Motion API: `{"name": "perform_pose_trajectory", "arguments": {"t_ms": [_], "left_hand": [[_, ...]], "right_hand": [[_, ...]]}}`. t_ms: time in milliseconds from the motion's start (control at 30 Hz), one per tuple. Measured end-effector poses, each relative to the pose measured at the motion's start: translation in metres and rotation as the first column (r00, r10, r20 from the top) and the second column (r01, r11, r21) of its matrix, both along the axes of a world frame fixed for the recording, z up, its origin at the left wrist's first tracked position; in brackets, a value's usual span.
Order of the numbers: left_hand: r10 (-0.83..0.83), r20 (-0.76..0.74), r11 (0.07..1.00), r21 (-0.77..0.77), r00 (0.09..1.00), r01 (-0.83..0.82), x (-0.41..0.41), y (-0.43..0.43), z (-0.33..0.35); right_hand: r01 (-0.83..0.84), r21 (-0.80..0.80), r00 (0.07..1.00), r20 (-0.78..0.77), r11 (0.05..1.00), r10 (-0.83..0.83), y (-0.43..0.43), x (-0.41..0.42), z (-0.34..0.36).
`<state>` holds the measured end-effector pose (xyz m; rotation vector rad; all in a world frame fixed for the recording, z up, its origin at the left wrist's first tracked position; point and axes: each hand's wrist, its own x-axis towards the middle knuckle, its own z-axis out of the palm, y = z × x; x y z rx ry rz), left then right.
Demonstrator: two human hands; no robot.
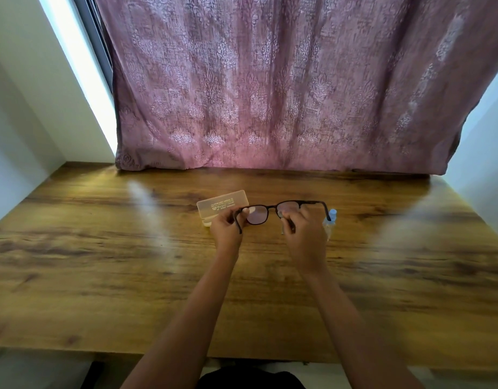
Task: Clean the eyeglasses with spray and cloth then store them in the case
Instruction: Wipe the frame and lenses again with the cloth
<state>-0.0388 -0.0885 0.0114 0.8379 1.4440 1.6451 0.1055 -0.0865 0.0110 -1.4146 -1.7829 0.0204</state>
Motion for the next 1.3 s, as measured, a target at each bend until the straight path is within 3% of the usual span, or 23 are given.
{"name": "perform_pose_trajectory", "arguments": {"t_ms": [267,500,667,800,1033,1200,1300], "left_hand": [[-0.007,-0.006,1.0,-0.018,1.0,0.007,0.0,0.001,0.0],[0.03,-0.041,0.999,-0.042,0.999,-0.032,0.0,0.005,-0.002],[0.027,-0.059,0.997,-0.072,0.998,-0.032,-0.004,0.005,-0.004],[0.025,-0.036,0.997,-0.074,0.999,-0.028,0.0,0.005,-0.002],[0.016,-0.03,0.999,-0.043,0.999,-0.018,0.0,0.003,-0.003],[0.016,-0.03,0.997,-0.069,0.999,-0.018,-0.001,0.003,-0.005],[0.005,-0.041,0.998,-0.056,0.999,-0.007,-0.001,0.002,-0.003]], "right_hand": [[0.154,-0.074,0.964,-0.207,0.985,-0.167,0.01,0.004,0.013],[-0.009,-0.021,0.994,-0.106,1.0,0.007,-0.01,-0.01,-0.005],[0.0,-0.043,1.0,-0.022,0.999,-0.001,-0.014,0.008,-0.016],[0.06,-0.033,0.997,-0.052,0.998,-0.062,-0.003,0.007,-0.005],[-0.002,-0.017,0.997,-0.083,1.0,0.001,-0.004,-0.003,-0.003],[0.103,-0.033,0.981,-0.161,0.994,-0.107,-0.001,0.002,0.002],[0.049,-0.002,0.986,-0.162,0.999,-0.048,0.001,-0.005,0.004]]}}
